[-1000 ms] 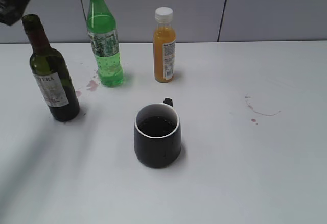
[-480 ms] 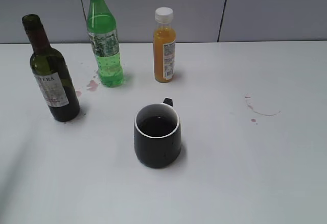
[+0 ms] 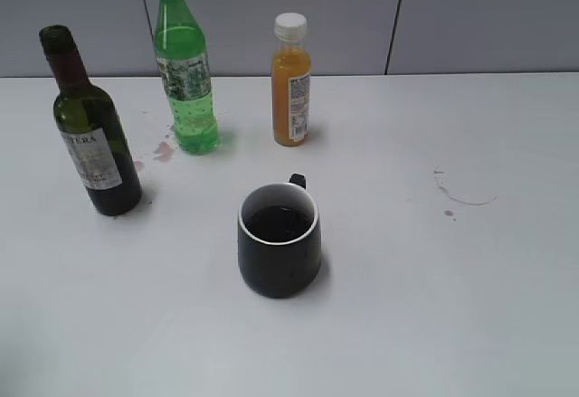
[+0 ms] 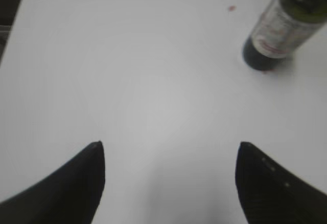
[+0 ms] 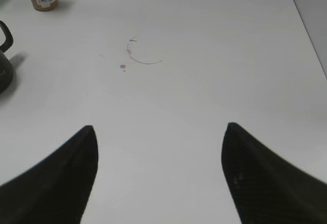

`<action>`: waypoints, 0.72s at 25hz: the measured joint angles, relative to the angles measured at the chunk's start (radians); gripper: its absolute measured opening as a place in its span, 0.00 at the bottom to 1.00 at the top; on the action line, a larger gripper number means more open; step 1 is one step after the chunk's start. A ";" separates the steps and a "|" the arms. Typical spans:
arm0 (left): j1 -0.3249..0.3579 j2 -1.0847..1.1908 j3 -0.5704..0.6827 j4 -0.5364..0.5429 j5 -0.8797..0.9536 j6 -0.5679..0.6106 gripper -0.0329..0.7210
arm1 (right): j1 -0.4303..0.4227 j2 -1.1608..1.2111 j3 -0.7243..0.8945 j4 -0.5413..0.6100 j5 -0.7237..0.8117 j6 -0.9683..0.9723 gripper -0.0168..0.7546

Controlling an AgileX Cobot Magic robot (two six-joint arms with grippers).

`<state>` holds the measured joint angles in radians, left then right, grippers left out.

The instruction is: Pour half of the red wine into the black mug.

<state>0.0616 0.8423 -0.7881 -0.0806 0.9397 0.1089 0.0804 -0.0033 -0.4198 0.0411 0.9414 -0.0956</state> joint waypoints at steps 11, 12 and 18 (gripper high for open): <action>0.000 -0.353 0.019 -0.060 0.038 0.046 0.83 | 0.000 0.000 0.000 0.000 0.001 0.000 0.76; -0.003 -0.375 0.029 -0.061 0.042 0.046 0.83 | 0.000 0.000 0.000 0.000 0.001 0.000 0.76; -0.028 -0.534 0.112 -0.068 0.056 0.046 0.83 | 0.000 0.000 0.000 0.000 0.001 0.000 0.76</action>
<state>0.0335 0.3079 -0.6765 -0.1485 0.9959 0.1554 0.0804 -0.0033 -0.4198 0.0411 0.9425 -0.0956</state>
